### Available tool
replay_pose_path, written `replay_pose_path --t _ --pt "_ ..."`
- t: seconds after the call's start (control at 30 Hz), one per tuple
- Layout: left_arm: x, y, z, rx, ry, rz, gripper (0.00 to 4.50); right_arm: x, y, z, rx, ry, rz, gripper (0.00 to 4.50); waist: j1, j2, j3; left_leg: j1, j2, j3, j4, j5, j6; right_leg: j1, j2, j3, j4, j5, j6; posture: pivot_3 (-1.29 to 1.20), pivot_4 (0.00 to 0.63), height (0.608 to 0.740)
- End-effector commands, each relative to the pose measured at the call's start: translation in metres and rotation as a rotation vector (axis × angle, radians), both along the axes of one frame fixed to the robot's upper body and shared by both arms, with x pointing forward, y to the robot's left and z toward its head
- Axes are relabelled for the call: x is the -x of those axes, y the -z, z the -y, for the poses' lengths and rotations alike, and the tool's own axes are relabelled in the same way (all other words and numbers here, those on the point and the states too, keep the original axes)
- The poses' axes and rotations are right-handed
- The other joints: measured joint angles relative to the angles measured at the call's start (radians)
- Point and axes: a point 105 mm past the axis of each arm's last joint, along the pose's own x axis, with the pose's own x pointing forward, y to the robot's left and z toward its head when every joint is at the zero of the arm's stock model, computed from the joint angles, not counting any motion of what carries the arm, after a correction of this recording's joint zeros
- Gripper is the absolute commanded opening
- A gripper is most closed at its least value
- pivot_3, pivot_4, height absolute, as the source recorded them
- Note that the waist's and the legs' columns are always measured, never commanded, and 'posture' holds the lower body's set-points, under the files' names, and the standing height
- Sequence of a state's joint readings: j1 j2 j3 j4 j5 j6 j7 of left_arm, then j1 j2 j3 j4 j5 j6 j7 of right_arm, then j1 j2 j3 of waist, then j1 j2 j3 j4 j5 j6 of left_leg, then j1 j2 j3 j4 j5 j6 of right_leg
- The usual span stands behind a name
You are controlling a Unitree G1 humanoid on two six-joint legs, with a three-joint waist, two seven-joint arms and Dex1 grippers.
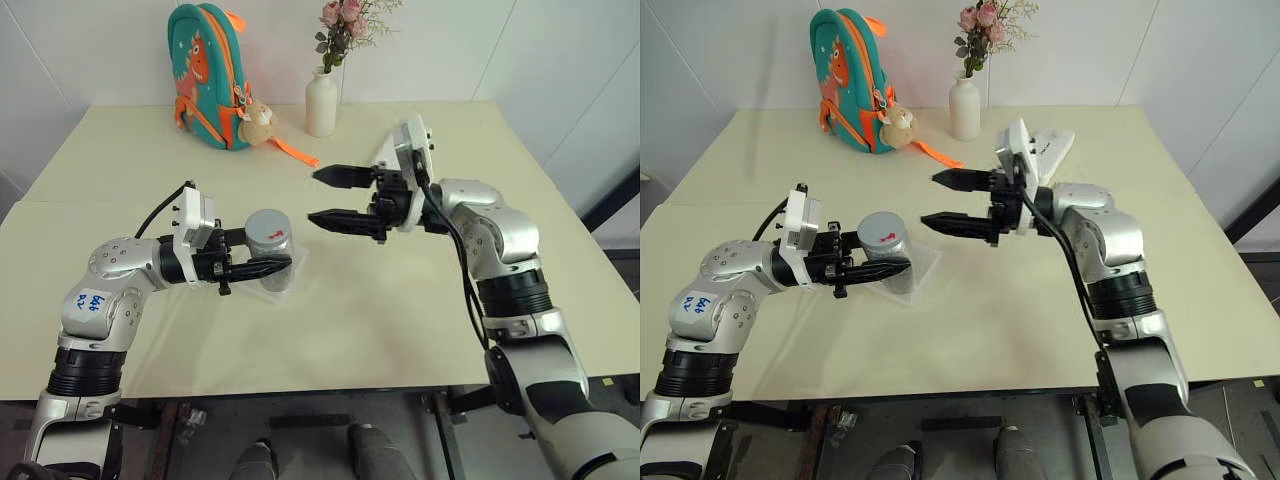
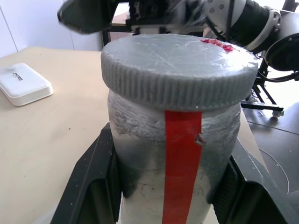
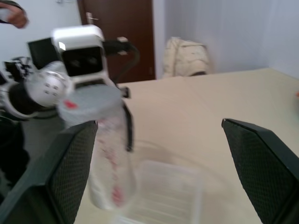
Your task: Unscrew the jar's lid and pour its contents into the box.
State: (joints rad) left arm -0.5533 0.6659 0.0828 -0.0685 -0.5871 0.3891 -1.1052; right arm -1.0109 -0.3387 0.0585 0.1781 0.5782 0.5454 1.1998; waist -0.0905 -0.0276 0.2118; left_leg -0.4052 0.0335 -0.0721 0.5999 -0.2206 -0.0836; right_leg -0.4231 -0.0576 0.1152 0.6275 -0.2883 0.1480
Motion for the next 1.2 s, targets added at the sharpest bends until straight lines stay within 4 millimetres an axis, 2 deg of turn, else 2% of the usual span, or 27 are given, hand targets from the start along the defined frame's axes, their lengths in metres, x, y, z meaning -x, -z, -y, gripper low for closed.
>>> replay_pose_path --t 0.03,0.17,0.3,0.6,0.73,0.83,1.03,1.1,1.2 --pt "0.002 -0.014 0.001 0.014 0.005 0.071 1.97 0.02 -0.004 -0.018 -0.018 -0.063 0.018 4.47 0.005 0.0 0.0 0.0 0.0 0.0 0.0 0.0 0.0 0.0 0.0 0.0 0.0 0.0 0.0 0.0 0.15 0.74" --pt "0.001 -0.014 0.003 0.018 0.011 0.072 1.97 0.029 0.006 -0.04 0.002 -0.081 0.02 4.47 0.008 0.0 0.0 0.0 0.0 0.0 0.001 0.0 0.0 0.0 0.0 0.0 0.0 0.0 0.0 0.0 0.15 0.74" --pt "0.001 -0.014 0.005 0.019 0.02 0.069 1.97 0.023 0.01 -0.057 0.021 -0.035 0.069 4.47 0.006 0.0 0.0 -0.001 0.0 0.0 0.002 0.0 0.0 0.0 0.0 0.0 0.001 0.0 0.0 0.0 0.15 0.74" --pt "0.002 -0.014 0.005 0.019 0.025 0.066 1.97 0.011 0.004 -0.06 -0.001 0.026 0.092 4.47 0.005 0.0 0.0 -0.001 0.0 0.0 0.002 0.0 0.0 0.0 0.0 0.0 0.001 0.0 0.0 0.0 0.15 0.74" --pt "0.002 -0.013 0.004 0.017 0.024 0.065 1.97 0.004 -0.003 -0.051 -0.015 0.056 0.099 4.47 0.006 0.0 0.0 -0.001 0.0 0.0 0.002 0.0 0.0 0.0 0.0 0.0 0.001 0.0 0.0 0.0 0.15 0.74" --pt "0.002 -0.014 0.004 0.018 0.022 0.066 1.97 -0.003 0.0 -0.04 0.002 0.09 0.107 4.47 0.007 0.0 0.0 -0.001 0.0 0.0 0.002 0.0 0.0 0.0 0.0 0.0 0.001 0.0 0.0 0.0 0.15 0.74" --pt "0.002 -0.014 0.002 0.019 0.016 0.068 1.97 -0.017 0.0 -0.004 0.029 0.151 0.137 4.47 0.007 0.0 0.0 -0.001 0.0 0.0 0.002 0.0 0.0 0.0 0.0 0.0 0.001 0.0 0.0 0.0 0.15 0.74" --pt "0.003 -0.014 0.002 0.02 0.014 0.068 1.97 -0.027 0.001 0.013 0.057 0.203 0.135 4.47 0.007 0.0 0.0 -0.001 0.0 0.0 0.002 0.0 0.0 0.0 0.0 0.0 0.001 0.0 0.0 0.0 0.15 0.74" --pt "0.003 -0.013 0.001 0.022 0.01 0.066 1.97 -0.03 0.002 0.034 0.084 0.224 0.131 4.47 0.012 0.0 0.0 -0.001 -0.001 0.0 0.002 0.0 0.0 0.0 0.0 0.0 0.0 0.0 0.0 0.0 0.15 0.74"
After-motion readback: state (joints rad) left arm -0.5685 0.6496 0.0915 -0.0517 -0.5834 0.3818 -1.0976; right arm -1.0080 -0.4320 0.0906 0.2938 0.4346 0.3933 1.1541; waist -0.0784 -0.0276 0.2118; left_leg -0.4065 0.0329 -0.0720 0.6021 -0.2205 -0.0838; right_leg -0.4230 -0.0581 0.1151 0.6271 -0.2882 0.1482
